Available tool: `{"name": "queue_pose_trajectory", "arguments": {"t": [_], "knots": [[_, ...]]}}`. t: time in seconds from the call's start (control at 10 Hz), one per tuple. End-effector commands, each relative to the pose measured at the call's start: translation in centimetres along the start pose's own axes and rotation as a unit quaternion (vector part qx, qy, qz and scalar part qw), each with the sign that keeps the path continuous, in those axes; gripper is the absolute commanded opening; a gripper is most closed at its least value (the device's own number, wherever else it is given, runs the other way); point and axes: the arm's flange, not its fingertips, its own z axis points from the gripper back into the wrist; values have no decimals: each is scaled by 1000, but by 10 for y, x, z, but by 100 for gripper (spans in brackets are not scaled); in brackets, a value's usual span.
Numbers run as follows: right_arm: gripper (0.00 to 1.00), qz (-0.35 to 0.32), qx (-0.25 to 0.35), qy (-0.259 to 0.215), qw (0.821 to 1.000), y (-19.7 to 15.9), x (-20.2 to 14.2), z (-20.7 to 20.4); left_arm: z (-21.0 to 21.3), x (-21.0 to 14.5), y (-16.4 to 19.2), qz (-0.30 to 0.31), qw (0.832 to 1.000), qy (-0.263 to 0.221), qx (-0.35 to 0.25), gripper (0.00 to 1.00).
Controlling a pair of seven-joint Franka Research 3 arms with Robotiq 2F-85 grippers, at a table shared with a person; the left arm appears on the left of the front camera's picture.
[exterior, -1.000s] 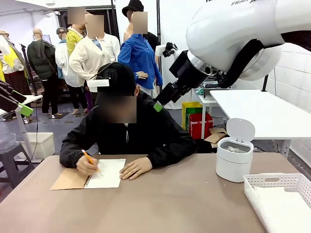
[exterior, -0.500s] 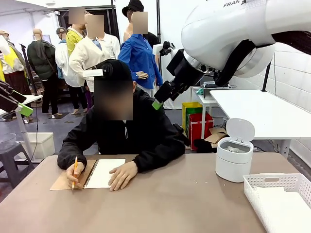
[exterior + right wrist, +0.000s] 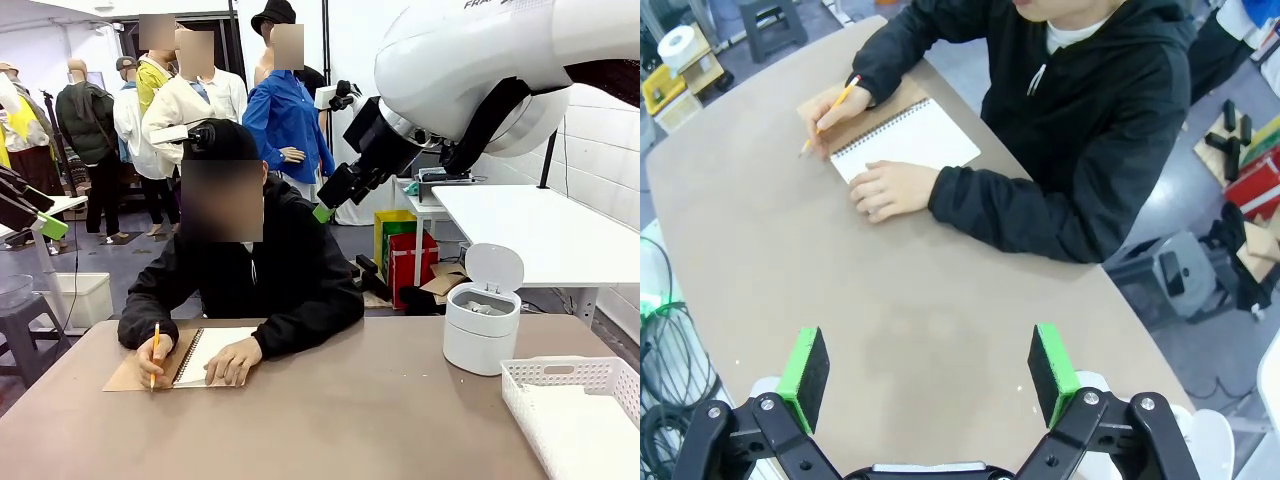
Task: Sort the paper based on its condition.
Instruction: If a person hands you a paper, place it in the Organizing basket , and if it's crumpled, put it in the Trash can.
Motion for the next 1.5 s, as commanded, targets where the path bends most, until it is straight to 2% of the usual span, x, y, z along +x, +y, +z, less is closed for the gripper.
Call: {"name": "queue_pose_trajectory", "arguments": {"t": [0.0,1.4], "knots": [[100,-6,3,0,1000,1,-2,0,0,0,1,1,1000,-2,5,100],[100,-6,3,0,1000,1,-2,0,0,0,1,1,1000,-2,5,100]]}}
